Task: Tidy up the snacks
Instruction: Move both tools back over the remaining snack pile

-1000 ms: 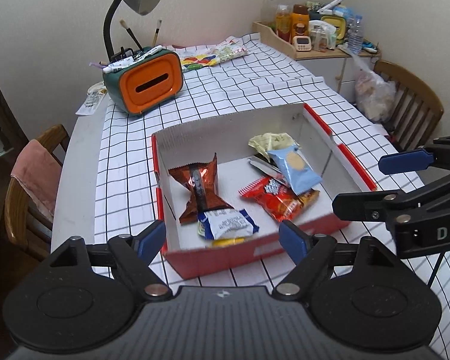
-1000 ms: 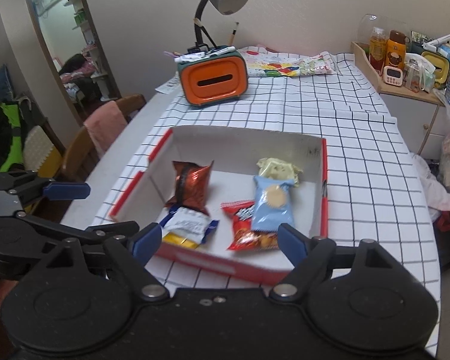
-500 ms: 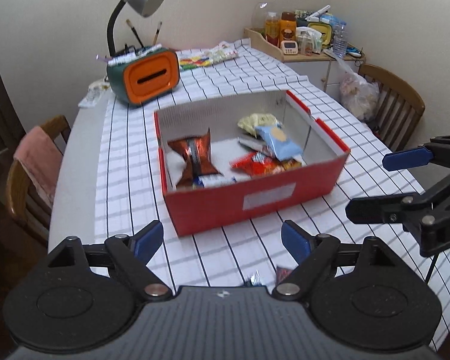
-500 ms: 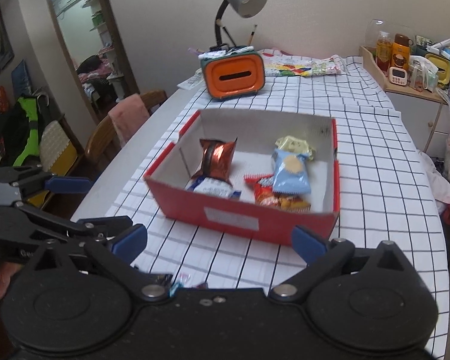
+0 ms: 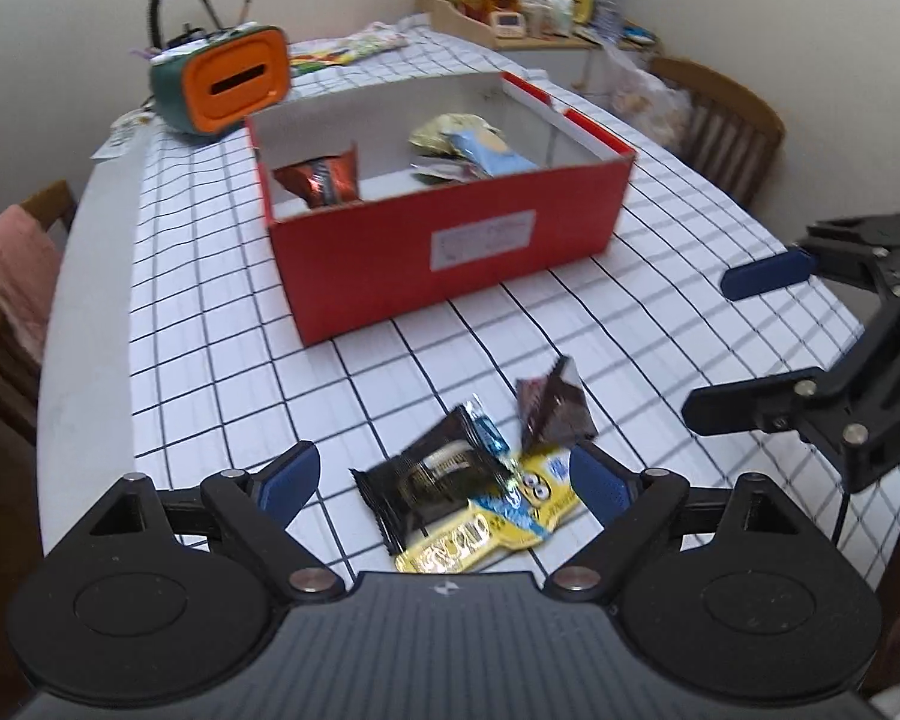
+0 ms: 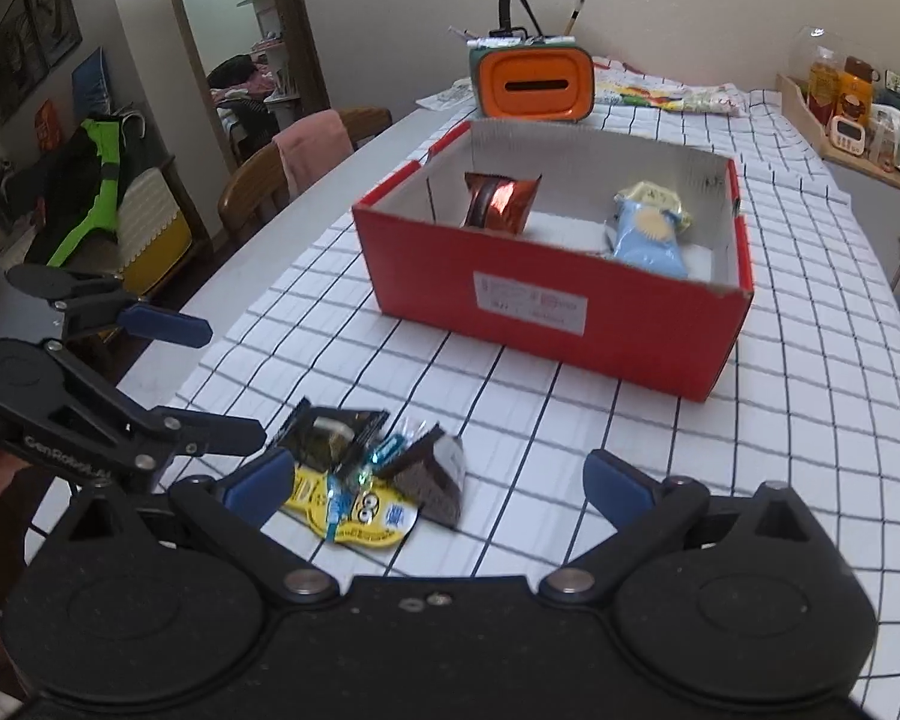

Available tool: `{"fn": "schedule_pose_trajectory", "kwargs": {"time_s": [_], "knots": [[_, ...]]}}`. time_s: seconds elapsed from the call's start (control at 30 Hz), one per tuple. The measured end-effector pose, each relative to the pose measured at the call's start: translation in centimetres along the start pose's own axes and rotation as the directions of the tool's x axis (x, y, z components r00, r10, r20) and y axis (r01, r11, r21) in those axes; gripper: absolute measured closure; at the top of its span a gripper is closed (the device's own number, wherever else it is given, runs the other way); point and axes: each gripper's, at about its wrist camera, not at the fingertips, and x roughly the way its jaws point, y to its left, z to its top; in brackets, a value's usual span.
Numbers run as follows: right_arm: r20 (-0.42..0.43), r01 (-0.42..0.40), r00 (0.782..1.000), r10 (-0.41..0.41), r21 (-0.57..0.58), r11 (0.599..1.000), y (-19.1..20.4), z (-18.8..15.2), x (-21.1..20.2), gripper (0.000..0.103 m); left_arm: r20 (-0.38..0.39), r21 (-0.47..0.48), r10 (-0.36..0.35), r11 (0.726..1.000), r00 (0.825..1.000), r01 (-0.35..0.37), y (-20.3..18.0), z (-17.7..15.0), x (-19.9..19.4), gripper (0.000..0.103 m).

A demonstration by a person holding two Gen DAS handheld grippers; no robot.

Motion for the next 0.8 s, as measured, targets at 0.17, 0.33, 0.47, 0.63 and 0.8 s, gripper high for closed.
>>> {"fn": "schedule_pose_trajectory", "kwargs": {"time_s": [0.17,0.33,0.47,0.63,0.8], "knots": [[-0.022,0.034,0.999,-0.035,-0.042,0.999,0.1,-0.9,1.7,0.000,-0.052,0.075,-0.006,0.997,0.999,0.010,-0.4,-0.5,1.8,0.012],[-0.058,0.046,0.997,-0.048,-0.041,0.998,-0.3,-1.5,4.0,0.001,-0.128,0.150,0.009,0.989,0.992,0.010,-0.5,-0.8,4.3,0.012],[-0.069,0.076,0.994,-0.080,-0.067,0.995,-0.5,-1.5,5.7,0.003,-0.141,0.200,0.040,0.980,0.989,-0.011,-0.4,-0.5,5.7,0.012],[-0.107,0.052,0.992,-0.063,-0.109,0.993,-0.6,-1.3,7.5,0.008,-0.169,0.193,0.019,0.981,0.985,0.015,0.6,0.2,7.1,0.012],[-0.120,0.025,0.992,-0.039,-0.118,0.993,-0.9,-0.7,8.6,0.012,-0.201,0.183,0.005,0.983,0.980,0.033,1.1,0.5,8.3,0.012]]}}
